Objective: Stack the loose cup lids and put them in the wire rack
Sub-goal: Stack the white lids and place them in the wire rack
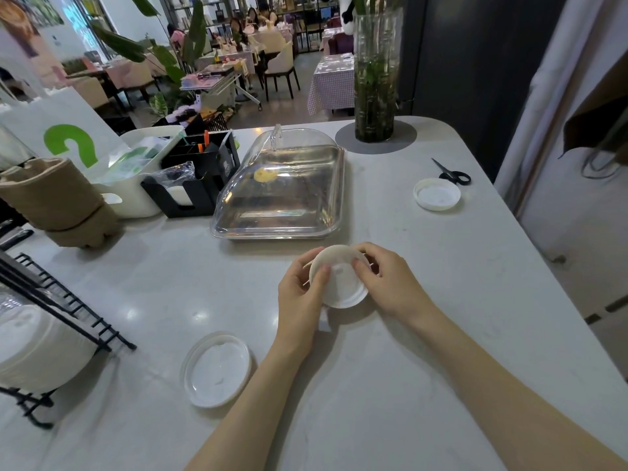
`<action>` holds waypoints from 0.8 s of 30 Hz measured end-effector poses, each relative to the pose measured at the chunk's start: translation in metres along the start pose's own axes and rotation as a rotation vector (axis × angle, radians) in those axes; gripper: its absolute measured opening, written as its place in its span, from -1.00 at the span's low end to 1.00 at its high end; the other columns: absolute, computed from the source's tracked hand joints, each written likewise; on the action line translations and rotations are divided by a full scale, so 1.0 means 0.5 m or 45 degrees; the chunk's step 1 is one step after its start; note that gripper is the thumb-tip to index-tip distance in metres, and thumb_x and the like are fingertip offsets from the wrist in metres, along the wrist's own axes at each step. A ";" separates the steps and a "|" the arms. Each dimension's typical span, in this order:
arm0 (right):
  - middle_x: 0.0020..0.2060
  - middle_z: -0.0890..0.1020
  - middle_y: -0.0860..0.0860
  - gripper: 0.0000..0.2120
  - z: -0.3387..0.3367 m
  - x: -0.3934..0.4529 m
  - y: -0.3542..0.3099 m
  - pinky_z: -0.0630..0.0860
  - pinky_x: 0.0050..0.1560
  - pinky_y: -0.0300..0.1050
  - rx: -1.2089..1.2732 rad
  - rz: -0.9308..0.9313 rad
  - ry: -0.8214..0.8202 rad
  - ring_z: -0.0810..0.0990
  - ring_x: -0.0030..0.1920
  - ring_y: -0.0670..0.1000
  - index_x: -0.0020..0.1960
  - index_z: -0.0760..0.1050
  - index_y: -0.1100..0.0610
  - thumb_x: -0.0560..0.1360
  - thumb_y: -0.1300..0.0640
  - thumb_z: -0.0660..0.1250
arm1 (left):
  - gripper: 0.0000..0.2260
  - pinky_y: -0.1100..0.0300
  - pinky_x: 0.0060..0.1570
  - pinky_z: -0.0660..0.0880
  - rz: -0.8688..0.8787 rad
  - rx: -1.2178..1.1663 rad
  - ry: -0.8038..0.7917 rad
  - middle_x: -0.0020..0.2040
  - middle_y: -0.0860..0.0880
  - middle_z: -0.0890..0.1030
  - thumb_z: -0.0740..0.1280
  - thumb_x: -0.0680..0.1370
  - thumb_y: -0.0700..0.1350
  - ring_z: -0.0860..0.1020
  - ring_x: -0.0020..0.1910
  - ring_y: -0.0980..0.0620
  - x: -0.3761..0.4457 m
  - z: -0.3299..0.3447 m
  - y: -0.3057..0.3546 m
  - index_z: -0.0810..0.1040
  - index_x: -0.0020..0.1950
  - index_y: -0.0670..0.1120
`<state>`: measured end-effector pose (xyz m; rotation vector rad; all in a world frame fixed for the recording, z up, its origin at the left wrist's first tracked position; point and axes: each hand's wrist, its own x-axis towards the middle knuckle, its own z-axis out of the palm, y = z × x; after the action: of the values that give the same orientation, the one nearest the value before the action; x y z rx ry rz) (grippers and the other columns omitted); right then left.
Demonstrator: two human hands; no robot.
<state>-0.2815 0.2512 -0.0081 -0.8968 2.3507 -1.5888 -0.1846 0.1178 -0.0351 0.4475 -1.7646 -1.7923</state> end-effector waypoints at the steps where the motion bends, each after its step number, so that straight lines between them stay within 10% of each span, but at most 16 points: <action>1: -0.09 0.69 -0.04 -0.85 -0.001 0.002 0.001 0.52 -0.09 -0.20 0.040 0.024 0.052 0.62 -0.11 -0.06 0.10 0.60 0.09 0.64 0.20 0.26 | -0.73 0.08 0.13 0.64 -0.023 -0.019 -0.034 0.15 -0.05 0.75 0.44 0.61 -0.12 0.71 0.15 -0.04 -0.001 0.001 0.002 0.63 0.31 -0.06; 15: -0.04 0.64 0.19 -0.75 -0.013 0.008 0.001 0.60 -0.29 -0.14 0.352 0.110 -0.041 0.61 -0.22 0.02 0.17 0.53 0.05 0.54 0.24 0.43 | -0.85 0.06 -0.05 0.70 -0.051 0.038 0.000 0.01 -0.13 0.76 0.45 0.62 -0.21 0.74 -0.03 -0.05 0.000 0.006 0.001 0.64 0.19 -0.14; 24: -0.13 0.62 -0.01 -0.79 -0.026 0.008 0.001 0.64 -0.10 -0.09 0.589 0.084 -0.119 0.64 -0.13 0.00 0.04 0.50 0.09 0.52 0.34 0.43 | -0.48 -0.01 -0.05 0.71 -0.378 -0.392 -0.177 0.12 -0.19 0.76 0.15 0.64 0.32 0.74 0.10 -0.11 0.002 0.006 0.028 0.76 0.12 0.01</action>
<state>-0.2910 0.2592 -0.0022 -0.7584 1.8116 -1.8994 -0.1848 0.1204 -0.0208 0.4859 -1.5327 -2.3095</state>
